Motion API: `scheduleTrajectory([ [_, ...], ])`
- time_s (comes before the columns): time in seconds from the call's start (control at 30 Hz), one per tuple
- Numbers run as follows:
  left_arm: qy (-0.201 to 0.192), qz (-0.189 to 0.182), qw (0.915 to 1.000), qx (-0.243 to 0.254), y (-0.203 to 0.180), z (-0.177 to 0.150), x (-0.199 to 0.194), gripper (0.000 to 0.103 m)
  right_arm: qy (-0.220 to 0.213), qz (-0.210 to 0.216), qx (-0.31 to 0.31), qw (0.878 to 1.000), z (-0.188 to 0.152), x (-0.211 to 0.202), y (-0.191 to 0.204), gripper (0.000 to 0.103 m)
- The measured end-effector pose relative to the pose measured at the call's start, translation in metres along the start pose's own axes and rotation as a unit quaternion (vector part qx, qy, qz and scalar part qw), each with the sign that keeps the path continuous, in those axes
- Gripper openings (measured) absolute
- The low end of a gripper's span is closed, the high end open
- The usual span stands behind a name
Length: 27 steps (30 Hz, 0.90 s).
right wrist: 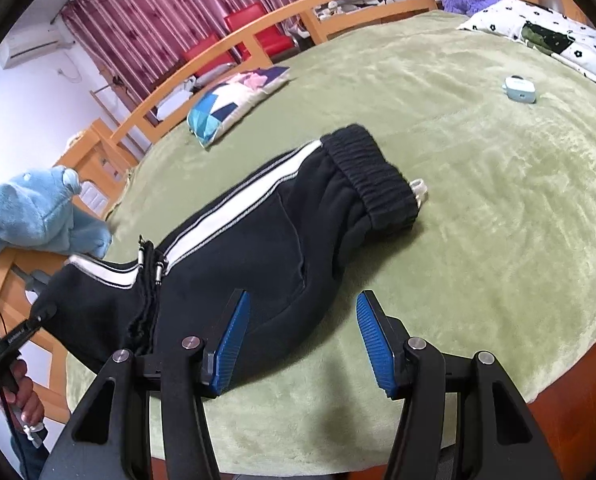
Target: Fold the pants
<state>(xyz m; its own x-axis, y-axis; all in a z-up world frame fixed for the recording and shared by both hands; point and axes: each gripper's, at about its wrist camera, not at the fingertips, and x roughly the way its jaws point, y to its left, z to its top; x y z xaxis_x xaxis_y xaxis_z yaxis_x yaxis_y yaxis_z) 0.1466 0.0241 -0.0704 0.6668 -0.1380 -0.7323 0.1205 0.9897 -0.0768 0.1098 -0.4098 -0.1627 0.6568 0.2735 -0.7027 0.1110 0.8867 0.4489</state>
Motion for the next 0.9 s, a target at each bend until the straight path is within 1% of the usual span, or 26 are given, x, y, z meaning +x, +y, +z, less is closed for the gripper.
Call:
scheduleTrajectory([
  [0.1,0.016,-0.02,0.9985,0.048,-0.055,0.002,0.018,0.016,-0.004,0.008,0.001,1.0,0.001,-0.006,-0.003,0.056],
  [0.2,0.041,-0.038,0.9957,0.074,-0.098,-0.009,0.044,0.016,0.002,0.025,0.014,1.0,-0.001,-0.007,-0.007,0.056],
  [0.27,0.062,-0.049,0.9943,0.072,-0.113,-0.019,0.06,0.016,0.005,0.033,0.015,0.999,-0.002,-0.006,-0.005,0.056],
  [0.33,0.077,-0.062,0.9929,0.067,-0.117,-0.026,0.069,0.017,0.01,0.036,0.008,0.999,-0.003,-0.005,-0.001,0.056],
  [0.43,0.109,-0.08,0.9892,0.056,-0.115,-0.033,0.075,0.024,0.02,0.04,-0.008,0.999,-0.003,0.0,0.008,0.056],
  [0.47,0.114,-0.088,0.9881,0.053,-0.112,-0.033,0.074,0.031,0.024,0.042,-0.014,0.999,-0.003,0.004,0.012,0.056],
  [0.5,0.112,-0.103,0.9871,0.049,-0.108,-0.032,0.069,0.036,0.027,0.045,-0.019,0.998,-0.003,0.008,0.016,0.056],
  [0.53,0.105,-0.12,0.9862,0.045,-0.103,-0.032,0.062,0.038,0.031,0.048,-0.024,0.998,-0.003,0.012,0.02,0.056],
  [0.57,0.097,-0.13,0.986,0.041,-0.097,-0.032,0.055,0.044,0.036,0.051,-0.029,0.998,-0.003,0.017,0.026,0.056],
  [0.63,0.084,-0.137,0.9864,0.033,-0.086,-0.031,0.044,0.051,0.049,0.059,-0.041,0.996,-0.004,0.033,0.042,0.056],
  [0.67,0.077,-0.132,0.9879,0.026,-0.076,-0.031,0.037,0.061,0.055,0.064,-0.046,0.995,-0.004,0.04,0.049,0.056],
  [0.7,0.072,-0.13,0.9887,0.023,-0.07,-0.031,0.033,0.065,0.062,0.071,-0.051,0.994,-0.004,0.048,0.057,0.056],
  [0.8,0.066,-0.121,0.9904,0.004,-0.043,-0.033,0.028,0.065,0.077,0.094,-0.061,0.991,-0.004,0.068,0.08,0.056],
  [0.9,0.076,-0.108,0.9908,-0.03,-0.016,-0.038,0.035,0.065,0.094,0.109,-0.068,0.987,-0.006,0.094,0.105,0.056],
])
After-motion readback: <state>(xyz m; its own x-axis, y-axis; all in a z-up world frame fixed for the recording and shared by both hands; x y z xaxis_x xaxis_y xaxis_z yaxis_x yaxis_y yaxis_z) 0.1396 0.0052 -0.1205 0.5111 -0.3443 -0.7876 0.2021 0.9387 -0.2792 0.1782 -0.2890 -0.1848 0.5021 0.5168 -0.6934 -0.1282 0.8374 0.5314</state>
